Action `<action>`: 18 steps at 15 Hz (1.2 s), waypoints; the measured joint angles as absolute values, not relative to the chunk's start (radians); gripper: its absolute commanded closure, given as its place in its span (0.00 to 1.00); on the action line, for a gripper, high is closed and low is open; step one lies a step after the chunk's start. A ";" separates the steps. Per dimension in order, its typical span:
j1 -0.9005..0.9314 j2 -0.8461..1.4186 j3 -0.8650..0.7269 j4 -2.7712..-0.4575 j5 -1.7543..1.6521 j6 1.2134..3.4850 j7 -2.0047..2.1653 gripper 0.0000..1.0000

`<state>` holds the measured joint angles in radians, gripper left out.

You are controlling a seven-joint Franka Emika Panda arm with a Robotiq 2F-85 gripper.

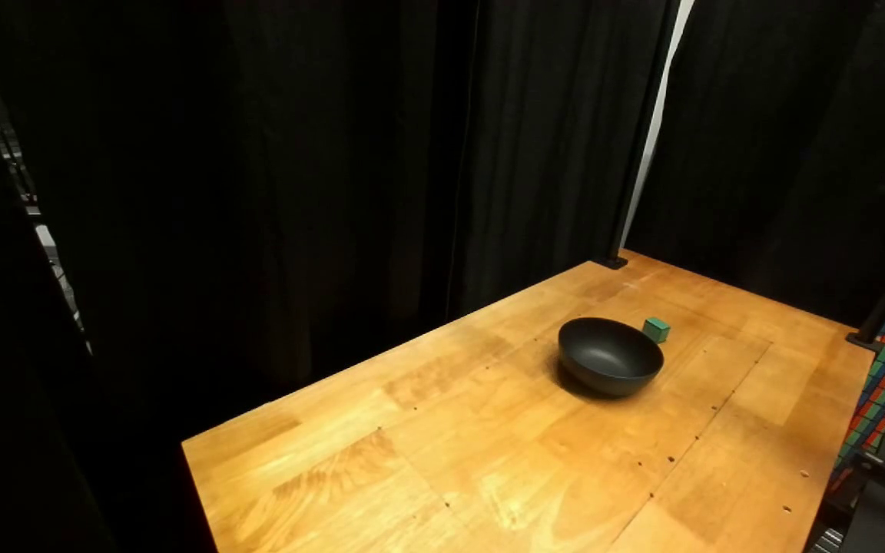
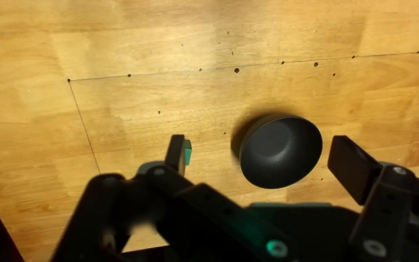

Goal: Pick up the green object from the table and put it in the bowl

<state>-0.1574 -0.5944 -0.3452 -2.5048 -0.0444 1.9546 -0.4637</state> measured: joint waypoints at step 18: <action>-0.149 0.294 -0.113 -1.915 -0.151 2.193 0.014 0.00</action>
<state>-0.1489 0.2941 -0.1131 -1.9155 -0.1508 2.1932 0.0143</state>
